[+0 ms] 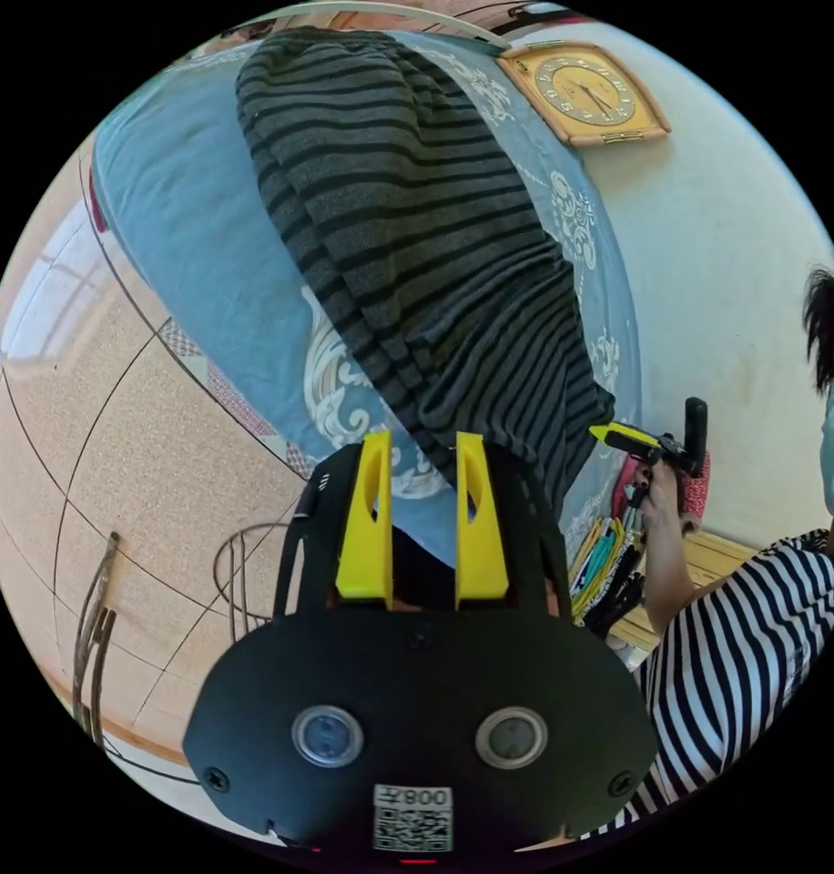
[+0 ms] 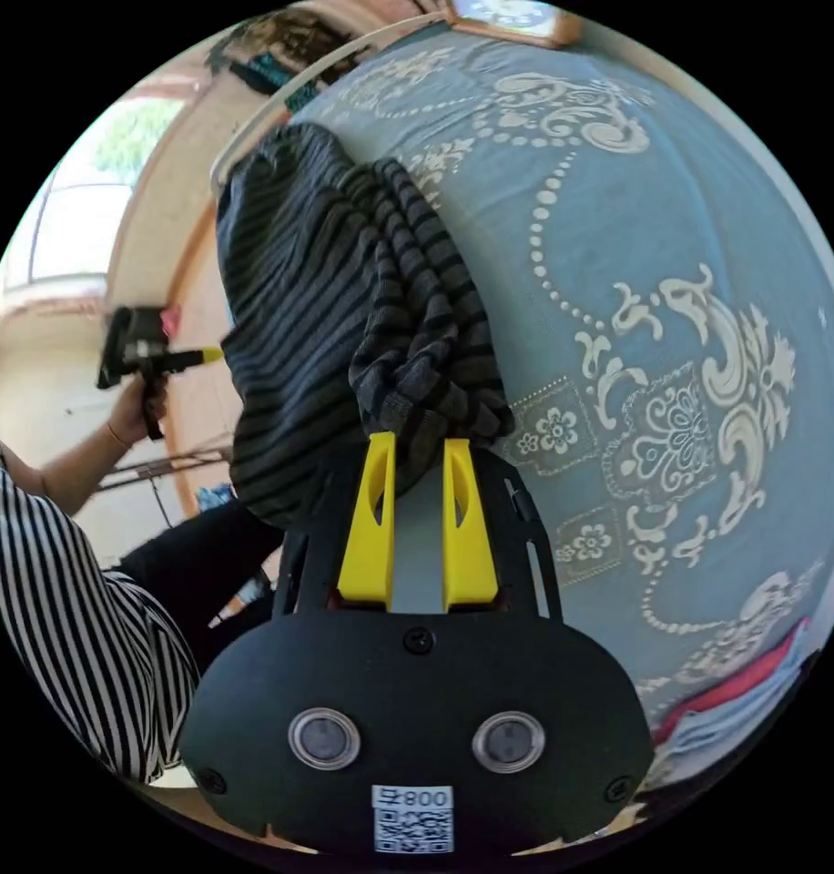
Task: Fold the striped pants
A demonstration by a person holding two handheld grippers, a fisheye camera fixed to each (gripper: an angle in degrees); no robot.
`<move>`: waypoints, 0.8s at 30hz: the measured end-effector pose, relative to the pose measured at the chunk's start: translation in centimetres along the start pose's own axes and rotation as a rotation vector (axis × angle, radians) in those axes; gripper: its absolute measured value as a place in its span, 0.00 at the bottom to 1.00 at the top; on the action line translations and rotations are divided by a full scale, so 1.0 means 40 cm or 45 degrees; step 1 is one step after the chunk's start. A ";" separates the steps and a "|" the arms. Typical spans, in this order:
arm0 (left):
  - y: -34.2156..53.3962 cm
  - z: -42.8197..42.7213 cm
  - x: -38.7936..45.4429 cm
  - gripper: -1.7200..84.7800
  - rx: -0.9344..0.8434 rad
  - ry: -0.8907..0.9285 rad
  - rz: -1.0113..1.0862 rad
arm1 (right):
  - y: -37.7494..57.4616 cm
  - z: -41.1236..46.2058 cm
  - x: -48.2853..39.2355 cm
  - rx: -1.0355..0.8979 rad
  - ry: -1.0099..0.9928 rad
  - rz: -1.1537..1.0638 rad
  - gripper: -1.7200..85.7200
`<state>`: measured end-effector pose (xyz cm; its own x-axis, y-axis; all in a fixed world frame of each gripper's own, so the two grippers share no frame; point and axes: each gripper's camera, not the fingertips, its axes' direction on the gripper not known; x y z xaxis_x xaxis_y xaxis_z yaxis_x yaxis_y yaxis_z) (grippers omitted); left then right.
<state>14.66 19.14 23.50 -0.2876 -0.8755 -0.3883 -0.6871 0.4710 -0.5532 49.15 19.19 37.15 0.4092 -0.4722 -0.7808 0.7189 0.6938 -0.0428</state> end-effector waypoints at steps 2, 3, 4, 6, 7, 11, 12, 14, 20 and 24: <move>-0.005 0.009 0.001 0.13 0.000 0.021 0.010 | -0.013 0.008 -0.048 -0.152 0.179 -0.048 0.11; -0.005 0.013 0.002 0.13 -0.003 0.033 0.011 | -0.008 0.006 -0.049 -0.175 0.201 -0.028 0.11; -0.002 0.020 0.003 0.12 -0.011 0.048 0.014 | 0.006 -0.005 -0.044 -0.188 0.233 0.028 0.10; 0.005 0.029 0.005 0.12 -0.009 0.047 0.021 | 0.025 -0.039 -0.037 -0.113 0.218 0.094 0.10; 0.008 0.034 0.005 0.11 -0.017 0.060 0.023 | 0.022 -0.064 -0.042 -0.030 0.156 0.100 0.10; 0.023 0.043 0.000 0.09 -0.023 0.113 0.005 | -0.098 -0.082 -0.146 0.264 0.027 -0.204 0.11; 0.026 0.042 0.001 0.09 -0.024 0.118 0.006 | -0.125 -0.072 -0.162 0.269 0.022 -0.246 0.11; 0.036 0.037 0.008 0.08 -0.027 0.128 0.030 | -0.223 -0.027 -0.211 0.278 0.034 -0.389 0.12; 0.053 0.027 0.031 0.06 -0.030 0.100 0.123 | -0.314 0.060 -0.275 0.183 0.068 -0.503 0.09; 0.064 0.001 0.042 0.06 0.007 0.138 0.177 | -0.295 0.034 -0.302 0.198 0.083 -0.561 0.06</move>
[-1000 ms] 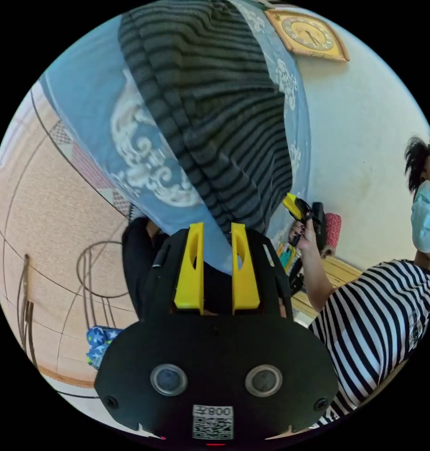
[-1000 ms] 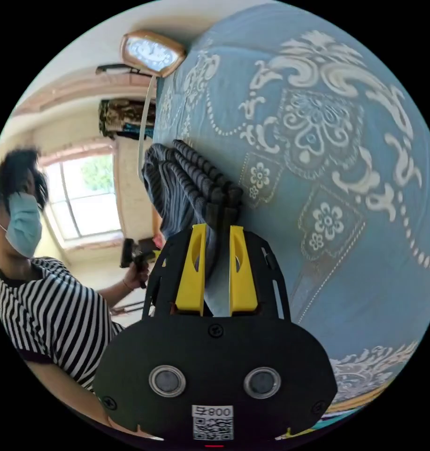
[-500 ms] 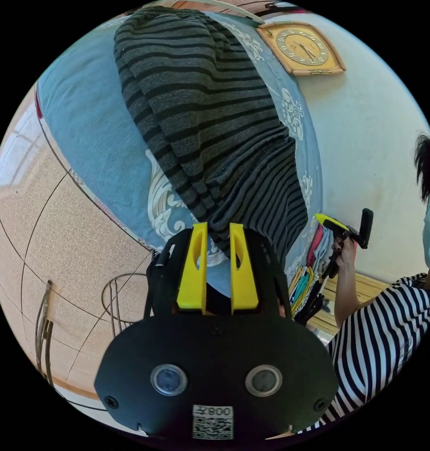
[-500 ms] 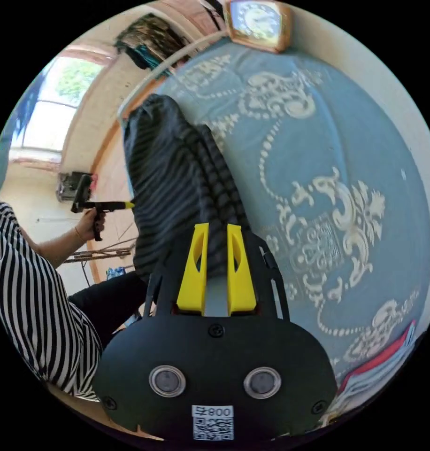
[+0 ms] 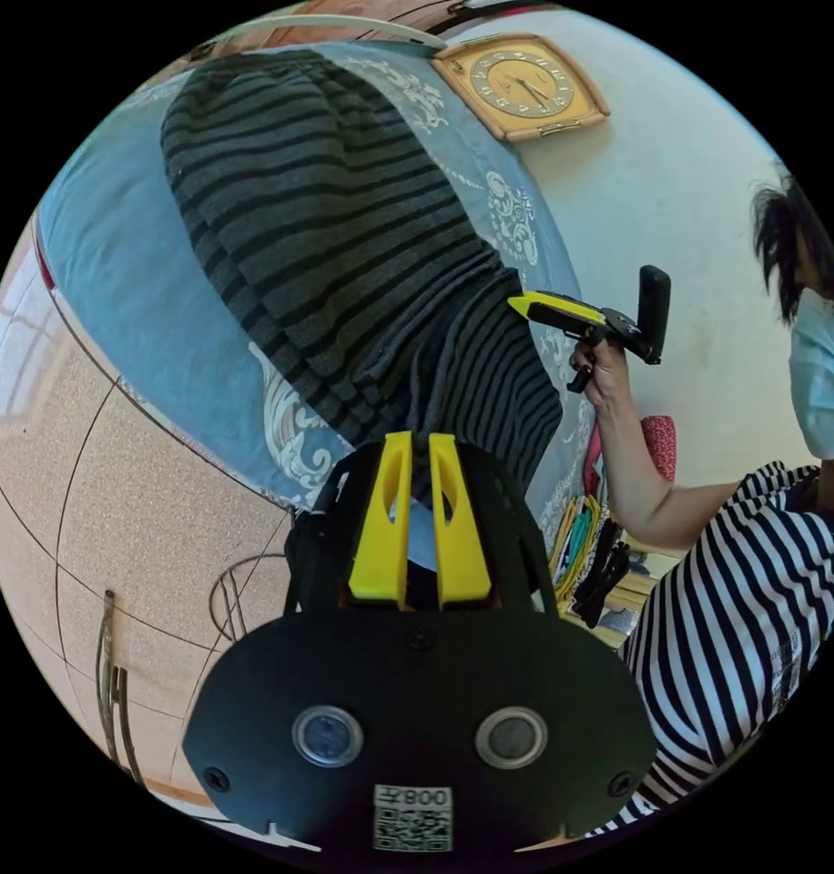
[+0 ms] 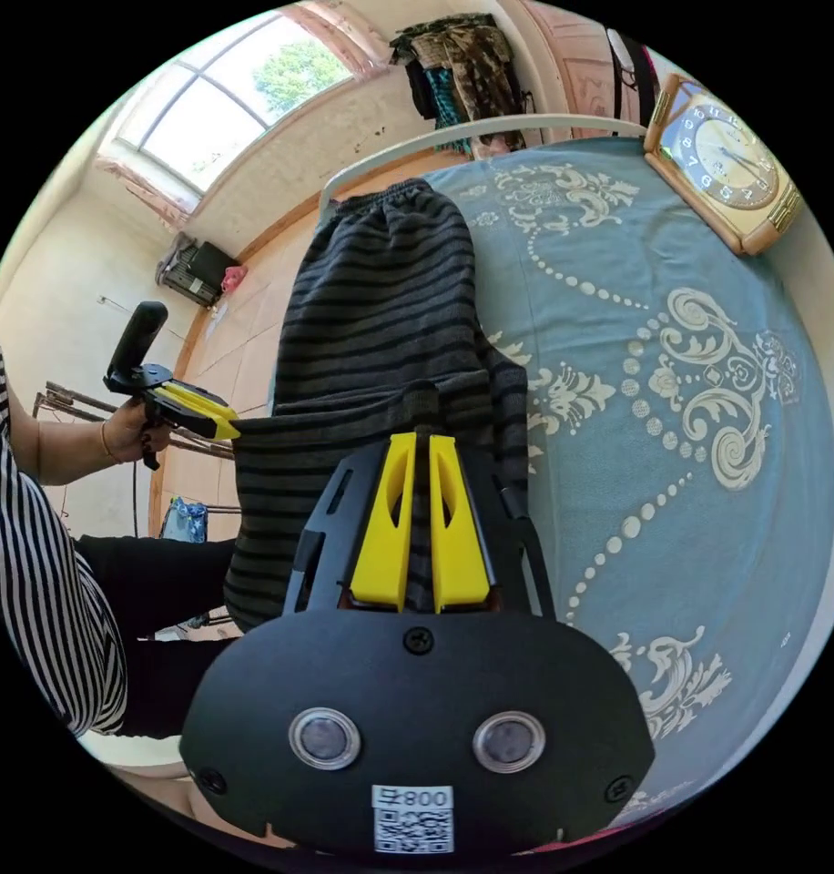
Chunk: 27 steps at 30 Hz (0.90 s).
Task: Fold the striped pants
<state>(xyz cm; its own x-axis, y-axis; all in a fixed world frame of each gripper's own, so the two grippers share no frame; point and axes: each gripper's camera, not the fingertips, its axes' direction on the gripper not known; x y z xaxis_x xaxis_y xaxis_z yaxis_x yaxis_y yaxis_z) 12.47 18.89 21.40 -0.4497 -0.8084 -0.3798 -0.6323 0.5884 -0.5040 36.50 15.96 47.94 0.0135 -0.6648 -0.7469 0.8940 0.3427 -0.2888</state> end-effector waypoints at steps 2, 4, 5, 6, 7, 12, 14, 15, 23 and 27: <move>-0.003 -0.041 0.020 0.06 0.072 -0.017 0.063 | 0.012 -0.060 -0.012 0.124 -0.006 -0.004 0.06; -0.016 -0.069 0.031 0.06 0.111 -0.061 0.122 | 0.013 -0.083 -0.011 0.175 0.025 0.007 0.06; -0.030 -0.074 0.031 0.06 0.110 -0.077 0.159 | 0.005 -0.075 -0.006 0.160 0.053 0.008 0.06; -0.038 -0.073 0.028 0.07 0.106 -0.088 0.170 | 0.000 -0.065 -0.002 0.143 0.066 0.009 0.06; -0.052 -0.061 0.019 0.07 0.092 -0.117 0.190 | -0.010 -0.030 0.013 0.089 0.084 0.023 0.06; -0.082 -0.003 -0.046 0.10 0.042 -0.197 0.169 | 0.003 0.004 0.069 0.083 0.037 0.143 0.09; -0.063 -0.027 -0.062 0.11 0.105 -0.202 0.130 | 0.045 -0.039 0.081 0.169 0.066 0.212 0.09; -0.055 -0.034 -0.065 0.11 0.119 -0.201 0.117 | 0.059 -0.051 0.084 0.191 0.075 0.238 0.09; 0.082 0.055 -0.117 0.16 -0.117 0.291 -0.170 | 0.399 -0.105 0.076 0.186 -0.126 0.699 0.11; 0.112 0.173 -0.097 0.19 -0.326 0.475 -0.203 | 0.547 -0.094 0.096 0.224 -0.247 0.966 0.12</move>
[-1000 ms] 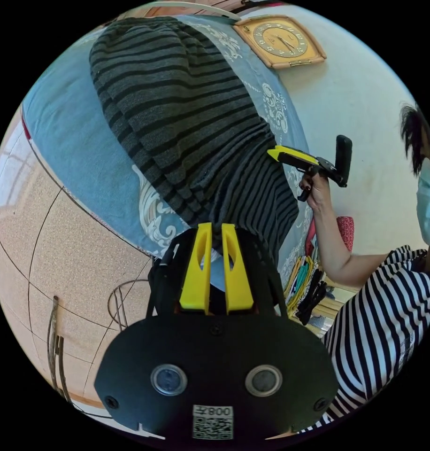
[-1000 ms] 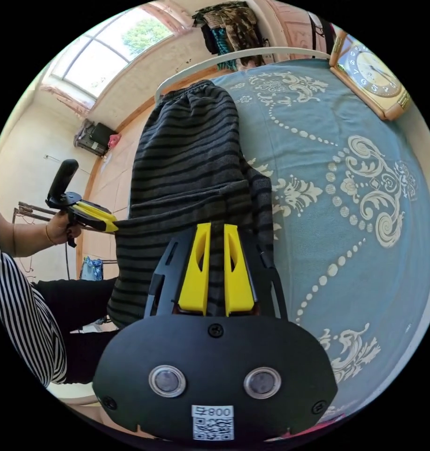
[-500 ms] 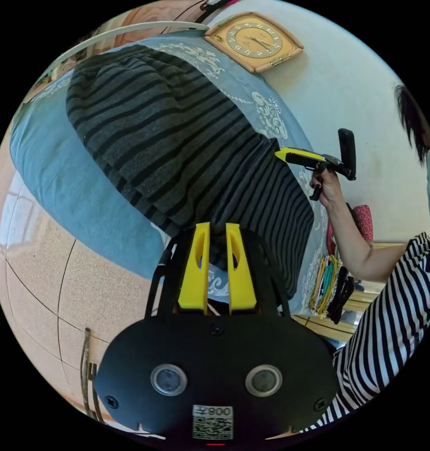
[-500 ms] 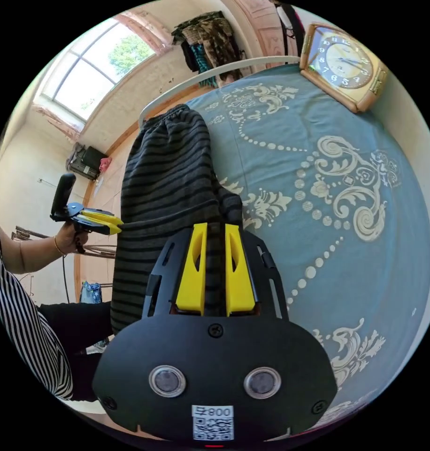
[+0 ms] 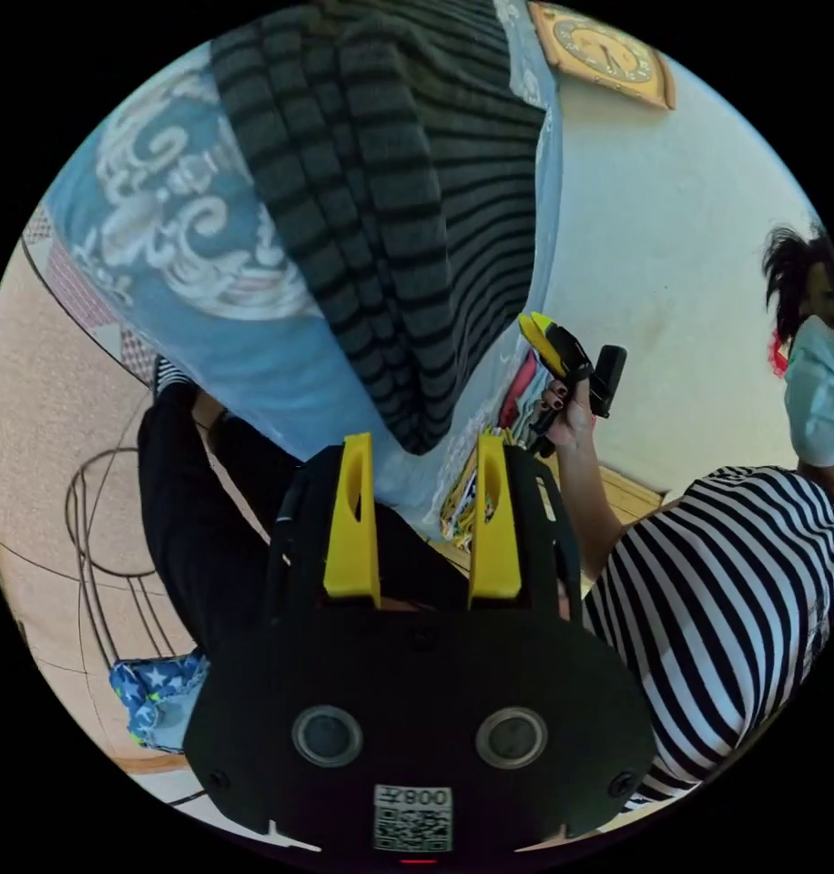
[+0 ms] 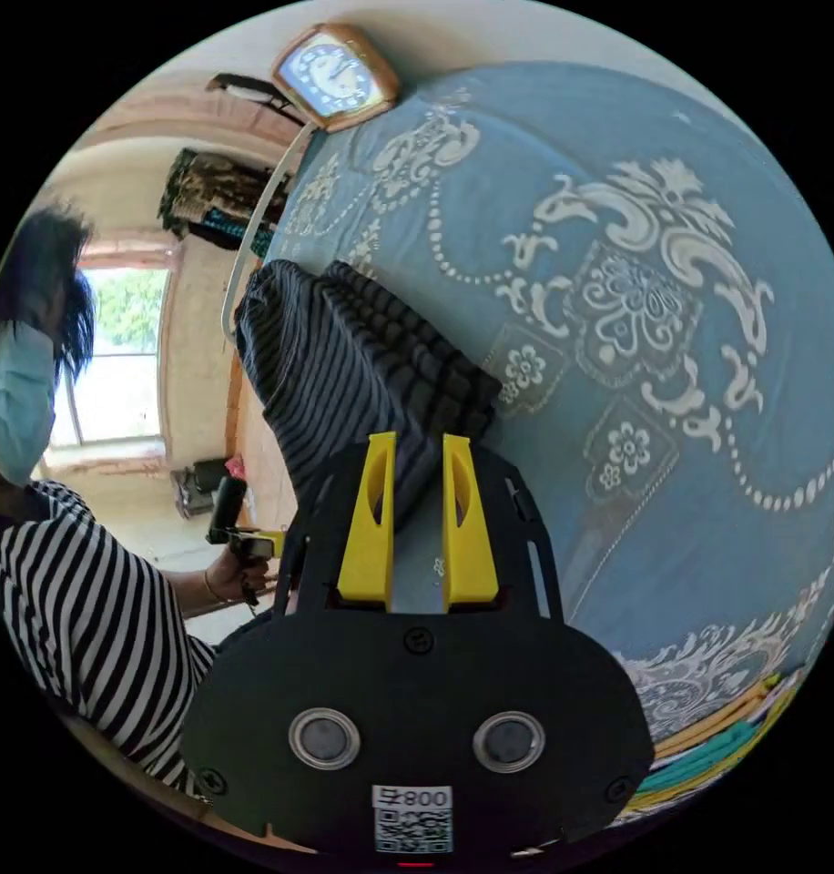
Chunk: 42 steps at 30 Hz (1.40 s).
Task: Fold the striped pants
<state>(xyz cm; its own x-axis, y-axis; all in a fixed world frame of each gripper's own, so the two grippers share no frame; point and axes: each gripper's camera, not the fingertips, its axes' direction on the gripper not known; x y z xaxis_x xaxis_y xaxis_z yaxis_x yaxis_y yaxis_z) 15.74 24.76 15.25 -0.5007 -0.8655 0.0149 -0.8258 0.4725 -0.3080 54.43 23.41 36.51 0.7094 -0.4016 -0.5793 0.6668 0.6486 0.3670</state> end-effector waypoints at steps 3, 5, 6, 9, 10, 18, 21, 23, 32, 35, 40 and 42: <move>-0.016 0.059 -0.007 0.19 -0.071 0.058 0.010 | 0.037 -0.031 0.063 0.096 -0.100 0.114 0.13; -0.034 0.073 -0.009 0.18 -0.050 0.072 0.023 | 0.046 -0.034 0.090 0.096 -0.010 0.117 0.14; -0.040 0.075 -0.011 0.18 -0.040 0.078 0.021 | 0.046 -0.029 0.100 0.092 -0.012 0.127 0.14; -0.063 0.074 -0.026 0.16 -0.001 0.083 0.001 | 0.039 0.012 0.164 0.104 -0.248 0.195 0.15; -0.068 0.068 -0.035 0.15 0.006 0.077 -0.011 | 0.035 0.030 0.183 0.105 -0.290 0.216 0.15; -0.057 0.009 -0.051 0.14 0.031 0.121 -0.060 | 0.027 0.075 0.251 0.129 -0.480 0.258 0.14; -0.067 0.007 -0.067 0.11 0.047 0.193 -0.111 | 0.021 0.093 0.274 0.111 -0.598 0.269 0.11; -0.068 -0.007 -0.068 0.09 0.051 0.216 -0.122 | 0.018 0.093 0.282 0.104 -0.656 0.254 0.10; -0.036 -0.088 0.003 0.06 0.018 0.285 -0.032 | 0.033 0.040 0.257 0.166 -0.782 0.202 0.08; -0.023 -0.108 0.041 0.06 -0.023 0.314 0.007 | 0.038 0.008 0.240 0.167 -0.759 0.180 0.08; 0.018 -0.097 0.109 0.06 -0.140 0.410 0.039 | 0.082 -0.055 0.234 0.170 -0.697 0.251 0.08; 0.042 -0.084 0.133 0.06 -0.191 0.468 0.030 | 0.103 -0.082 0.230 0.170 -0.662 0.300 0.08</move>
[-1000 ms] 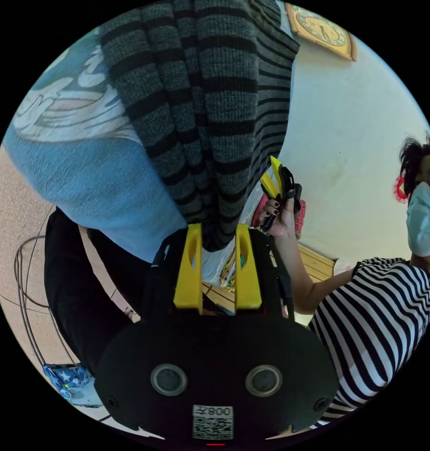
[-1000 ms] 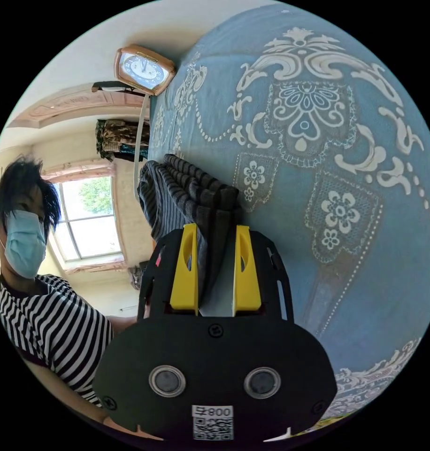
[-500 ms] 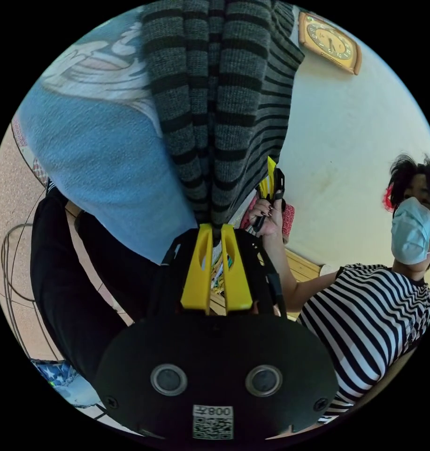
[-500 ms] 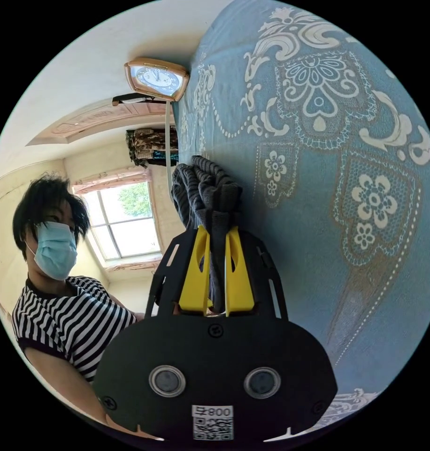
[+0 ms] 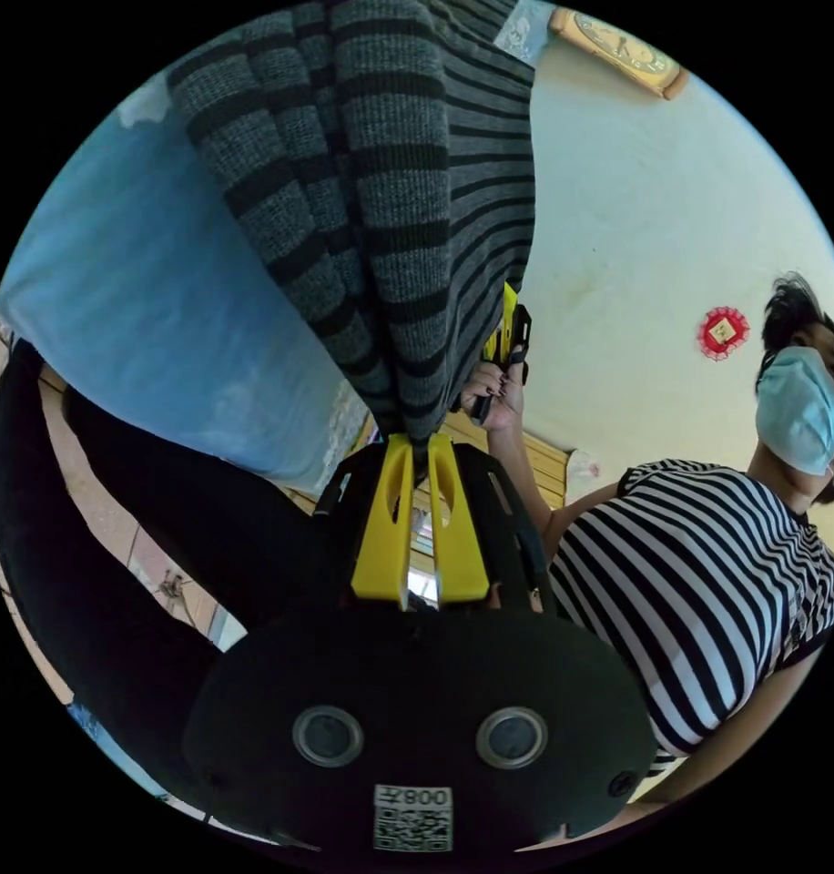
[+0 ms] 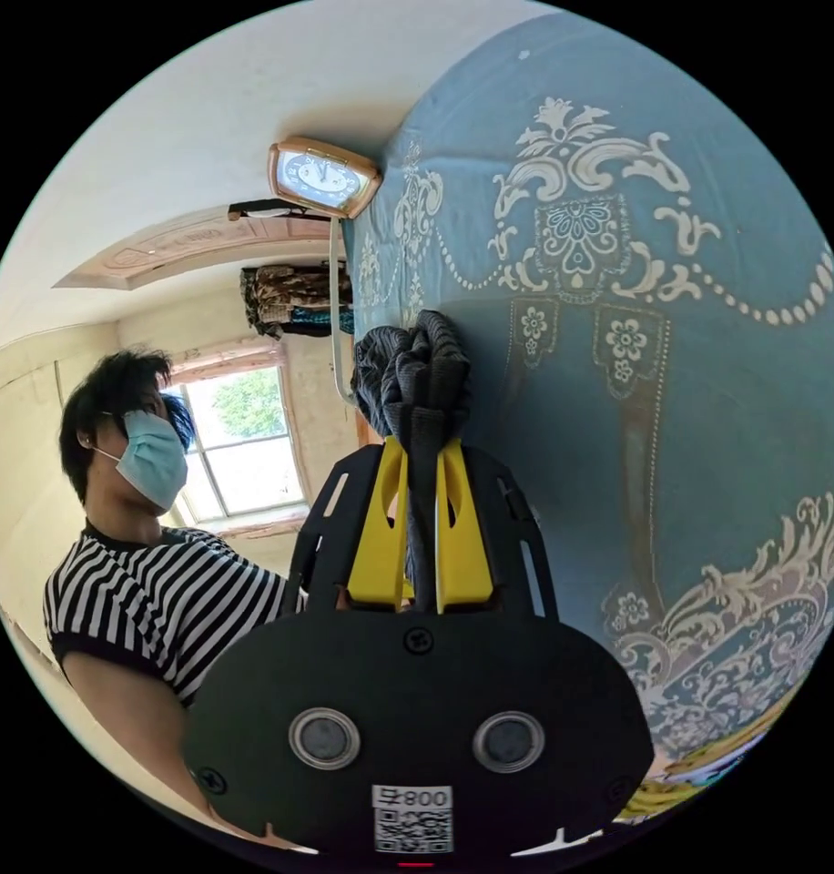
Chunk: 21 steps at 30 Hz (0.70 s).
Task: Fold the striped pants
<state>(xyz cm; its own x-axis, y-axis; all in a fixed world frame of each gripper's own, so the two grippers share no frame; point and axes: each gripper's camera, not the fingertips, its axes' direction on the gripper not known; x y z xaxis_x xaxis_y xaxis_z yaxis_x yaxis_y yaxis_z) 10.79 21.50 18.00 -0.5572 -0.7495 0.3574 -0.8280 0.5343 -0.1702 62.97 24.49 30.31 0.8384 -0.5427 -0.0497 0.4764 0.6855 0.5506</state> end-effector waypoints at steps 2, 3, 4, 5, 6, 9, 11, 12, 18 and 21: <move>0.027 0.021 0.031 0.06 -0.045 0.090 -0.010 | 0.008 -0.015 -0.033 0.007 0.036 0.011 0.08; 0.032 0.021 0.042 0.06 -0.049 0.109 -0.005 | 0.005 -0.013 -0.046 0.005 0.044 0.004 0.08; 0.041 0.013 0.064 0.06 -0.051 0.141 0.009 | -0.007 -0.002 -0.075 -0.016 0.044 -0.030 0.08; 0.048 -0.007 0.092 0.06 -0.042 0.162 0.035 | -0.026 0.017 -0.107 -0.041 0.025 -0.077 0.08; 0.050 -0.020 0.108 0.06 -0.037 0.170 0.058 | -0.037 0.029 -0.124 -0.049 0.015 -0.101 0.08; 0.061 -0.099 0.206 0.06 -0.004 0.202 0.195 | -0.108 0.109 -0.209 -0.121 -0.054 -0.247 0.08; 0.066 -0.178 0.290 0.07 0.025 0.218 0.321 | -0.165 0.187 -0.268 -0.175 -0.127 -0.348 0.08; 0.067 -0.200 0.311 0.07 0.038 0.219 0.355 | -0.179 0.208 -0.279 -0.185 -0.152 -0.362 0.08; 0.062 -0.440 0.475 0.07 0.236 0.177 0.603 | -0.338 0.441 -0.383 -0.256 -0.277 -0.519 0.08; 0.044 -0.548 0.523 0.07 0.332 0.135 0.668 | -0.421 0.568 -0.412 -0.277 -0.290 -0.533 0.09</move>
<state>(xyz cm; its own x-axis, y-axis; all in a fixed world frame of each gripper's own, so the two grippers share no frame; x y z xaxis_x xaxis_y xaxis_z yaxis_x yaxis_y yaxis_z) -0.92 15.34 45.29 -0.8979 -0.3611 0.2518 -0.4393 0.6991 -0.5641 35.12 10.85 40.79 0.4970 -0.8672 -0.0328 0.8228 0.4588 0.3355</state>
